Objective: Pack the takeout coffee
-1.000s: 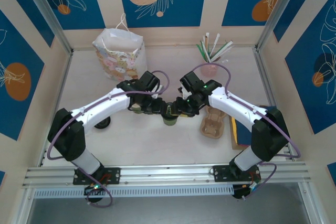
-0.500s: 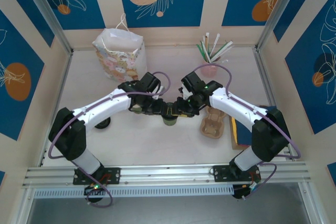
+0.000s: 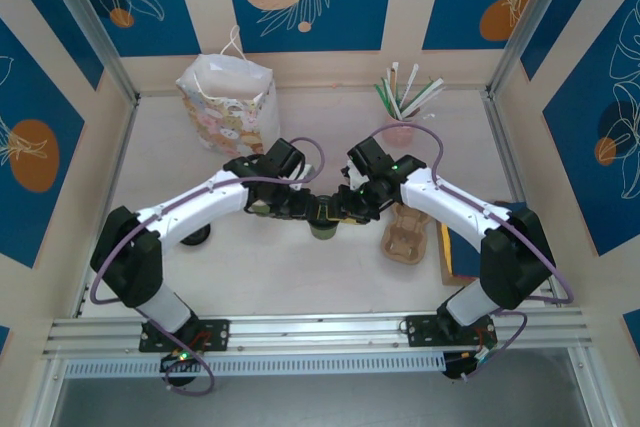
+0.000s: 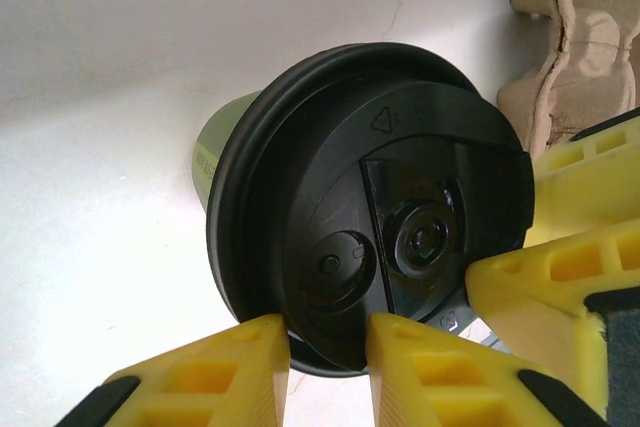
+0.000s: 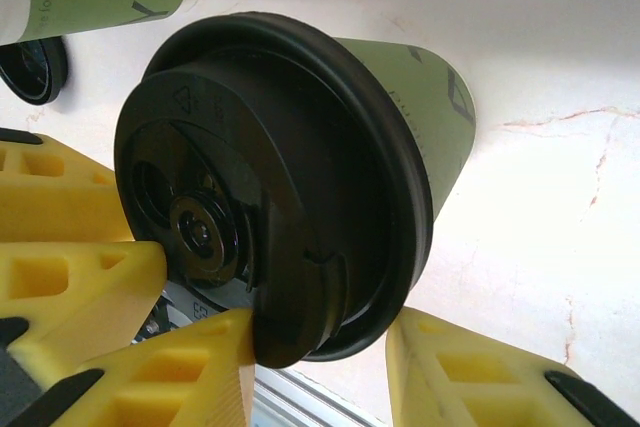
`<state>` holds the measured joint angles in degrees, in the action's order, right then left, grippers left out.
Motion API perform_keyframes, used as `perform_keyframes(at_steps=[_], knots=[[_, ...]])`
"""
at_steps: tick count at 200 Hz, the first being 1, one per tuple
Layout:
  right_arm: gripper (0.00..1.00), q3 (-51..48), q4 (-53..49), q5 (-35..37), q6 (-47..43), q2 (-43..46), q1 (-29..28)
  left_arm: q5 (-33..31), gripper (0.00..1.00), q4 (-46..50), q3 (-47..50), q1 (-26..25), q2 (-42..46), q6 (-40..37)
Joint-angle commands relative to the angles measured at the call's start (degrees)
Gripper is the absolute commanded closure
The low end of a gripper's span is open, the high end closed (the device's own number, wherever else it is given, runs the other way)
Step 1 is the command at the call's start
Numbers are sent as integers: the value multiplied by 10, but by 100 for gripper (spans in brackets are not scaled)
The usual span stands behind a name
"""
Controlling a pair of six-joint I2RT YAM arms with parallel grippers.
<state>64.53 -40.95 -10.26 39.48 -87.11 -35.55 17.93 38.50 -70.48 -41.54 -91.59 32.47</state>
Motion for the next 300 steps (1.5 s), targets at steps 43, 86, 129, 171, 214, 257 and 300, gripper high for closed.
perform_keyframes(at_steps=[43, 86, 129, 171, 214, 257, 300], knots=[[60, 39, -42, 24, -18, -18, 1, -30, 72, 70, -66, -11, -34, -15], [55, 54, -45, 22, -20, -7, 11, -31, 63, 81, -107, -9, -33, -14], [52, 65, -48, 18, -21, 9, 20, -36, 54, 100, -139, 1, -26, -15], [40, 93, -58, 45, -42, 35, 43, -67, 26, 130, -204, 22, -22, -24], [31, 115, -48, 78, -66, 52, 77, -131, 0, 145, -251, 45, -18, -23], [7, 112, -7, 105, -81, 76, 99, -214, 0, 163, -289, 67, -18, -12], [1, 111, -21, 128, -81, 79, 145, -218, 0, 145, -304, 72, -26, -19]])
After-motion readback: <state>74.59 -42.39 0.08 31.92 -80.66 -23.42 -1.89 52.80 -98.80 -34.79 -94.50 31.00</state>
